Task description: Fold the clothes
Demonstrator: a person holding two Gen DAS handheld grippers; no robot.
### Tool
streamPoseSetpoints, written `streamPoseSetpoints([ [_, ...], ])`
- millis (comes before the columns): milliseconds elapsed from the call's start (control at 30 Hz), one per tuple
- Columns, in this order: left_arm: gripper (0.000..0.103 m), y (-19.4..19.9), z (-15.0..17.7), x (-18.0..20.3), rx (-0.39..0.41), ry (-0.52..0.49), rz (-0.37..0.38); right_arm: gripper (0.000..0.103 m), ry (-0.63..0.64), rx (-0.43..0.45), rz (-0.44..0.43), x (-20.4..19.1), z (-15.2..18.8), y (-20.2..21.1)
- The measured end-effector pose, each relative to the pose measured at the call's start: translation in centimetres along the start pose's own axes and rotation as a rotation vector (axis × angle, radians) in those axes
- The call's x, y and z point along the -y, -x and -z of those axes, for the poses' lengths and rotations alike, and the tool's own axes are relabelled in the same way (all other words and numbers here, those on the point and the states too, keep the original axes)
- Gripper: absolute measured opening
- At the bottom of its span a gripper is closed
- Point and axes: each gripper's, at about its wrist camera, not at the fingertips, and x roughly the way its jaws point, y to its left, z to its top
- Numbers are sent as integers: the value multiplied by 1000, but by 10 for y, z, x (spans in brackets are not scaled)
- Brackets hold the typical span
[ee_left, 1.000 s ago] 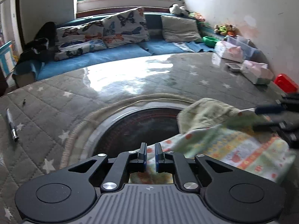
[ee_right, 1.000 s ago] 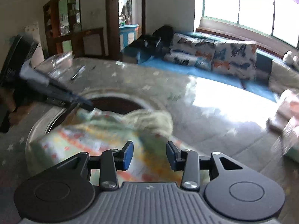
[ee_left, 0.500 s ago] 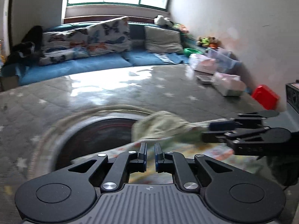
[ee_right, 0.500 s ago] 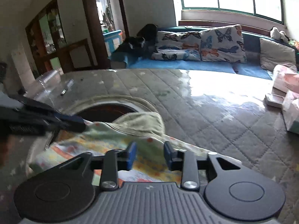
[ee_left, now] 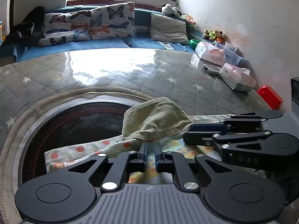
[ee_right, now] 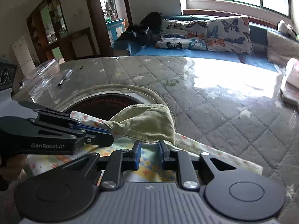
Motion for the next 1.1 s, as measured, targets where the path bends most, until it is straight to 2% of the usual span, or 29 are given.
streamPoseSetpoints([
  [300, 10, 32, 11, 14, 48, -22, 21, 22, 87, 12, -31, -25, 13, 33],
  [400, 11, 46, 21, 23, 66, -44, 34, 36, 122, 13, -34, -34, 22, 42],
  [500, 21, 56, 33, 32, 75, -60, 43, 41, 150, 17, -36, -43, 30, 47],
  [533, 23, 59, 37, 34, 78, -65, 41, 47, 152, 17, -40, -45, 32, 49],
  [667, 35, 64, 55, 40, 81, -71, 15, 53, 154, 26, -18, -50, 43, 51],
  [867, 42, 65, 76, 39, 80, -51, -17, 59, 132, 29, 7, -48, 58, 49],
  [933, 43, 65, 80, 39, 87, -47, -21, 64, 151, 41, 26, -49, 61, 49],
  [1100, 47, 67, 84, 39, 103, -39, -35, 66, 165, 60, 42, -50, 65, 55],
])
